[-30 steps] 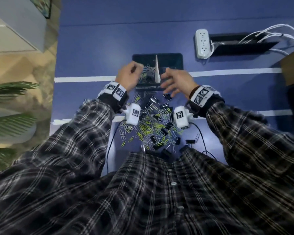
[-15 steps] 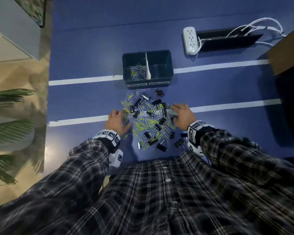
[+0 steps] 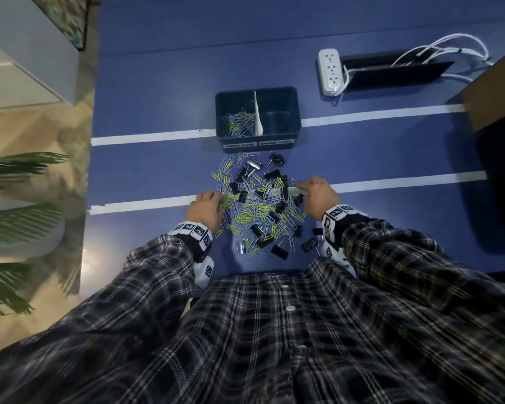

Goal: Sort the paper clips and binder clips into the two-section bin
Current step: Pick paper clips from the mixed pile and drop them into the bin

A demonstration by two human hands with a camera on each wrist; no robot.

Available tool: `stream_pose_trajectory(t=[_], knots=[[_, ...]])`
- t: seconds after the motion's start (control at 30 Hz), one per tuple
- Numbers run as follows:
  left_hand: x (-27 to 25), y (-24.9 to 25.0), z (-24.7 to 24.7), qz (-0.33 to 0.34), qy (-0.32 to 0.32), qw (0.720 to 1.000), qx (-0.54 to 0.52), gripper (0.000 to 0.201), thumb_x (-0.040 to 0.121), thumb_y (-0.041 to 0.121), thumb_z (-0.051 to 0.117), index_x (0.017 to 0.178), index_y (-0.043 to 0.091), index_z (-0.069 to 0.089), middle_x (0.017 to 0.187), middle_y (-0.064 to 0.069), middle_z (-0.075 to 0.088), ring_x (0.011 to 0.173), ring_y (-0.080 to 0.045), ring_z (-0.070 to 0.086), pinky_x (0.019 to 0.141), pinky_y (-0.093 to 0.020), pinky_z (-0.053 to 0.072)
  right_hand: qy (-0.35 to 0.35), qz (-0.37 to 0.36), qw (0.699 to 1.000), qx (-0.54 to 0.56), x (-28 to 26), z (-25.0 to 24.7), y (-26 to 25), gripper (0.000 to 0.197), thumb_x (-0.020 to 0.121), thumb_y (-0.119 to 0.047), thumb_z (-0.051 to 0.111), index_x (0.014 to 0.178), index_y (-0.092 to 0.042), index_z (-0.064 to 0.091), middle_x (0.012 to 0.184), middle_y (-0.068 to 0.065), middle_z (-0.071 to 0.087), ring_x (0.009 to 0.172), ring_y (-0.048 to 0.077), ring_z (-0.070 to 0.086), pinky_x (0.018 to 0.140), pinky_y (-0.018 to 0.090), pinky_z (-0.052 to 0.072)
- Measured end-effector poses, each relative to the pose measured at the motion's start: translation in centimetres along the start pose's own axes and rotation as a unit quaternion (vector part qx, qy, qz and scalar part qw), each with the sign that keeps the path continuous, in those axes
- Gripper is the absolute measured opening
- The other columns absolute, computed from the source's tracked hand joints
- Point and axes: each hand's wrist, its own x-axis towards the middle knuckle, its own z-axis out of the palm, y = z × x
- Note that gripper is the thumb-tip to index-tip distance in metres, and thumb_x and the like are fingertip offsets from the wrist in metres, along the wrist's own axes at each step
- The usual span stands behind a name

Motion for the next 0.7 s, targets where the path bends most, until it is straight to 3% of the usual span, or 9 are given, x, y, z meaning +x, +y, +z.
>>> stream_pose_trajectory(t=[0.17,0.27,0.37,0.5,0.57,0.63,0.7], knots=[[-0.4,0.3,0.4,0.006,0.002,1.0,0.029,0.03,0.093,0.024,0.048,0.121,0.016,0.052,0.123,-0.01,0.052,0.111,-0.031,0.047,0.091,-0.043,0.042,0.016,0.052,0.997,0.057,0.0,0.1,0.5,0.031,0.09,-0.006,0.056,0.119,-0.012,0.064,0.116,0.016,0.062,0.099,0.033,0.063,0.086,0.036,0.053],[-0.6,0.2,0.3,0.017,0.002,0.999,0.03,0.031,0.088,0.016,0.049,0.118,0.015,0.054,0.121,-0.011,0.054,0.109,-0.033,0.047,0.09,-0.042,0.041,0.057,0.121,0.977,0.166,0.0,0.2,1.0,0.02,0.087,-0.008,0.062,0.105,-0.009,0.069,0.099,0.011,0.069,0.085,0.025,0.064,0.079,0.026,0.05],[-0.8,0.0,0.0,0.026,-0.003,0.999,0.035,0.035,0.084,0.013,0.049,0.118,0.016,0.054,0.121,-0.01,0.054,0.109,-0.032,0.047,0.091,-0.041,0.04,0.109,0.152,0.952,0.243,-0.1,-0.4,0.9,0.015,0.085,-0.011,0.066,0.098,-0.005,0.069,0.082,0.005,0.064,0.077,0.021,0.06,0.077,0.027,0.051],[-0.9,-0.2,0.1,0.038,-0.006,0.999,0.033,0.044,0.083,0.034,0.053,0.124,0.018,0.05,0.119,-0.008,0.054,0.11,-0.031,0.048,0.091,-0.043,0.04,0.121,0.159,0.948,0.249,0.1,-1.0,1.0,0.013,0.086,-0.016,0.064,0.096,-0.009,0.068,0.08,0.003,0.063,0.075,0.019,0.059,0.076,0.024,0.048],[-1.0,-0.1,0.1,0.037,-0.007,0.999,0.037,0.044,0.087,0.043,0.052,0.124,0.02,0.05,0.12,-0.008,0.053,0.11,-0.03,0.047,0.093,-0.045,0.04,0.109,0.159,0.939,0.284,0.4,-0.9,1.0,0.012,0.084,-0.014,0.063,0.095,-0.016,0.066,0.076,0.006,0.065,0.075,0.023,0.065,0.076,0.031,0.055],[-1.0,0.1,0.1,0.039,-0.007,0.998,0.047,0.038,0.092,0.041,0.047,0.124,0.02,0.05,0.123,-0.008,0.052,0.112,-0.03,0.046,0.094,-0.045,0.039,0.099,0.154,0.911,0.369,0.5,-0.8,0.8,0.022,0.083,-0.009,0.063,0.101,-0.022,0.063,0.078,0.01,0.067,0.07,0.023,0.068,0.068,0.036,0.059],[-1.0,0.2,0.0,0.04,-0.009,0.998,0.054,0.033,0.097,0.035,0.042,0.125,0.02,0.049,0.126,-0.007,0.052,0.114,-0.029,0.045,0.095,-0.044,0.039,0.076,0.156,0.867,0.467,0.5,-1.2,-0.2,0.031,0.086,0.0,0.06,0.112,-0.018,0.06,0.077,0.01,0.065,0.062,0.018,0.065,0.055,0.027,0.056]])
